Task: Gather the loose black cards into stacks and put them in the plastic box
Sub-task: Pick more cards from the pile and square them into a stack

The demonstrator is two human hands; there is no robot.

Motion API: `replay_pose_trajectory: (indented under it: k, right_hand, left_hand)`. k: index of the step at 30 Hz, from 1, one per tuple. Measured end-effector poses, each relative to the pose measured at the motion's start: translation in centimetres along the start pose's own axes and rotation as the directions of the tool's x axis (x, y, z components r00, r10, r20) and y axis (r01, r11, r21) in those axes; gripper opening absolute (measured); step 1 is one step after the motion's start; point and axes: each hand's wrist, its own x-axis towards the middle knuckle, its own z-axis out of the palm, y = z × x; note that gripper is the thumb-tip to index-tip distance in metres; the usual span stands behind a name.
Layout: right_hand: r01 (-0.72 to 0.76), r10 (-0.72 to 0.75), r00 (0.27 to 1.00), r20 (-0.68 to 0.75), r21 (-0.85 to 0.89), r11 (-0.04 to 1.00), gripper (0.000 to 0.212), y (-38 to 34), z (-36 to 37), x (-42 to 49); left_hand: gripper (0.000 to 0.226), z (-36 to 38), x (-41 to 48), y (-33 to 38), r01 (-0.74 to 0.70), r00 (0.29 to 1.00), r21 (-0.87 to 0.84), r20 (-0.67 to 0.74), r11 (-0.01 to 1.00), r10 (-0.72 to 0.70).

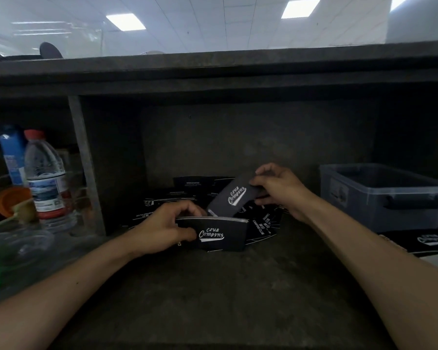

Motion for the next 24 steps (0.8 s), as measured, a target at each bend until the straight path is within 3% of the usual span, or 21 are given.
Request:
replay_pose_trajectory:
  k: [2,4,7,11,15,19,24]
  right_hand:
    - [-0.020,0.023,0.997,0.073,-0.043,0.999,0.016,0.1,-0.2,0.0]
    - [-0.039,0.064,0.971,0.229,-0.110,0.993,0.016,0.1,-0.5,-0.1]
    - [-0.003,0.107,0.910,0.402,-0.250,0.968,0.023,0.5,-0.9,-0.4]
    - [0.097,0.174,0.806,0.566,-0.416,0.904,0.037,1.1,-0.9,-0.5]
    - [0.210,0.171,0.818,0.549,-0.562,0.800,0.047,1.5,-0.5,-0.4]
    - [0.317,0.050,0.881,0.470,-0.667,0.674,0.055,2.3,0.3,0.0]
    - [0.232,0.061,0.931,0.359,-0.715,0.660,0.042,2.3,-0.6,0.6]
  left_hand:
    - [0.024,-0.1,0.2,-0.2,0.074,0.997,-0.036,-0.008,0.997,-0.075]
    - [0.022,-0.4,0.5,-0.3,0.128,0.986,-0.062,-0.102,0.990,-0.134]
    - [0.023,-1.1,0.7,-0.1,0.111,0.960,-0.143,-0.240,0.983,-0.144]
    - [0.028,-1.8,0.3,0.0,0.121,0.978,-0.079,-0.159,0.989,-0.133]
    - [0.035,-1.9,0.3,0.1,0.149,0.974,-0.021,-0.172,0.989,-0.150]
    - [0.026,-1.7,-0.1,0.4,0.106,0.990,0.035,-0.095,0.994,-0.102]
    - [0.024,-1.0,-0.3,0.7,0.070,0.997,0.117,-0.026,0.991,-0.067]
